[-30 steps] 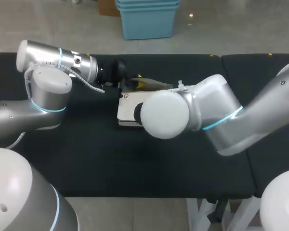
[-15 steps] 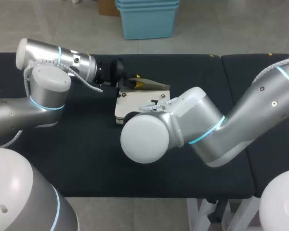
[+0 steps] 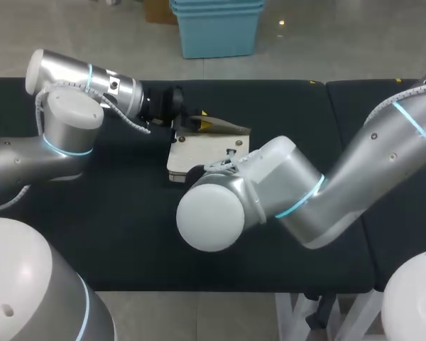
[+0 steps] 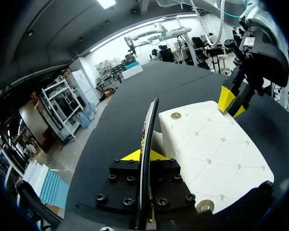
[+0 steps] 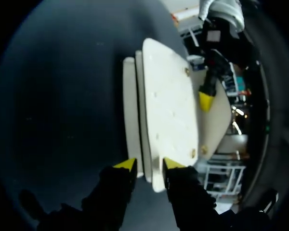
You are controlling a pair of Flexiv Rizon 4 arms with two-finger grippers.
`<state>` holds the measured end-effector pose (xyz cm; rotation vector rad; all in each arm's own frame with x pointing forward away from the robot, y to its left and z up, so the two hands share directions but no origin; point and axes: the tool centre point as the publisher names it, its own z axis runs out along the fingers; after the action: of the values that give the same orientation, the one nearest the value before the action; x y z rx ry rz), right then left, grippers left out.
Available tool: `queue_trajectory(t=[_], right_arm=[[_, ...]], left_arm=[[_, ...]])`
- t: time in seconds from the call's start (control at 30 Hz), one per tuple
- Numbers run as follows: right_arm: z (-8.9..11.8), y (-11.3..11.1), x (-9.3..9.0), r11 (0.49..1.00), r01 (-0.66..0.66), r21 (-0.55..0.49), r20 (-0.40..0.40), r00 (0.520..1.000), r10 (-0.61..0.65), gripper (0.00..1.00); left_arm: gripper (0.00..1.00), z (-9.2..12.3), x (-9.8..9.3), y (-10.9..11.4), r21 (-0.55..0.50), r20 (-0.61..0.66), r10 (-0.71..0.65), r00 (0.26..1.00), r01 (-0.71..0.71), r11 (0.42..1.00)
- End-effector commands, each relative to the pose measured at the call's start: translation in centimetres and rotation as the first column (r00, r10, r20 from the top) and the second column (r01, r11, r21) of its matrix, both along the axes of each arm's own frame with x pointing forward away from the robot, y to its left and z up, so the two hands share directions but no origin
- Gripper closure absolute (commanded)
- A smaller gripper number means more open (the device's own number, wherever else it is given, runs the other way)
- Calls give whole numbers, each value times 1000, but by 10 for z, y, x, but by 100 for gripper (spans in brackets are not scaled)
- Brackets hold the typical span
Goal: Pick up the bag, open it, inspect its contents, close it, and place it on the opposite side
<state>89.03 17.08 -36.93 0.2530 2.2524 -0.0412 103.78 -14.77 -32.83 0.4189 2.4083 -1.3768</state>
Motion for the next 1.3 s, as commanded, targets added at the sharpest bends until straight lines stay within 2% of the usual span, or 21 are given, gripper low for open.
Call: queue_trajectory(t=[0.03,0.5,0.6,0.67,0.87,1.1,1.3], right_arm=[[-2,-7,0,1000,-5,10,19,1000,4,68],[-5,-11,12,1000,-15,20,37,999,14,75],[-5,-10,12,1000,-21,22,40,999,20,87],[-5,-9,12,999,-25,23,42,999,24,100],[-6,-10,12,999,-33,29,55,998,31,100],[-5,-11,12,999,-26,34,58,998,24,100],[-5,-11,12,999,-26,34,58,998,24,100]], left_arm=[[100,-2,3,-2,2,-2,-11,1000,11,1000],[100,-5,3,-7,12,-7,-43,999,44,999],[100,-5,2,-7,9,-8,-44,999,44,999],[100,-5,1,-7,3,-8,-49,999,49,999],[100,-7,-5,-4,-24,25,-83,996,84,996],[100,-9,-22,2,-56,150,-144,978,154,987],[100,-19,-34,2,-32,224,-185,957,197,980]])
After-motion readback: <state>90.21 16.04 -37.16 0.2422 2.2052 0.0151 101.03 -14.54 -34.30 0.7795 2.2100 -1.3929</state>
